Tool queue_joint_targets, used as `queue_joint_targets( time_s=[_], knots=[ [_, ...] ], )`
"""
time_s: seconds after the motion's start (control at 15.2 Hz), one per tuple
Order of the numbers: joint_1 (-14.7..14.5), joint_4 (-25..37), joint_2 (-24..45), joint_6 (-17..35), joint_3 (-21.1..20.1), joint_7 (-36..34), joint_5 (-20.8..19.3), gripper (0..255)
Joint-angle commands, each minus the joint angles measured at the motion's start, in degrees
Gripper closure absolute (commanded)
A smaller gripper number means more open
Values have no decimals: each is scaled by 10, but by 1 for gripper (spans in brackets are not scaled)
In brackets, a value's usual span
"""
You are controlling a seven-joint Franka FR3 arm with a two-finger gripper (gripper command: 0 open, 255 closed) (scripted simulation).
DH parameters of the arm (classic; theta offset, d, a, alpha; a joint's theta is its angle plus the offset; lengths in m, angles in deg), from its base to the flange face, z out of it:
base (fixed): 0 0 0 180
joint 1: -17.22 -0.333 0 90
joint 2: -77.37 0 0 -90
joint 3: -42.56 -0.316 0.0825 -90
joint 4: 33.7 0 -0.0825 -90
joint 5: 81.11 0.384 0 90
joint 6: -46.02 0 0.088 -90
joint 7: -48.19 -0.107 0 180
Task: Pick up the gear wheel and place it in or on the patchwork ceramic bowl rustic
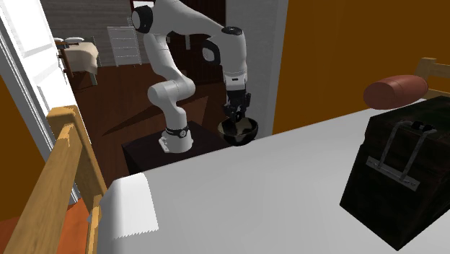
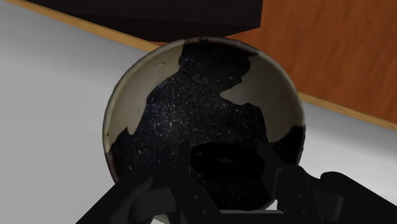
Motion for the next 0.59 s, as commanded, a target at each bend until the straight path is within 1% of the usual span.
queue_joint_targets(
  time_s=[0.0, 0.46, 0.53],
  knots=[
    [0, -7, 1, 8, 0, 1, 1, 255],
    [0, -7, 1, 8, 0, 1, 1, 255],
    [0, -7, 1, 8, 0, 1, 1, 0]
  ],
)
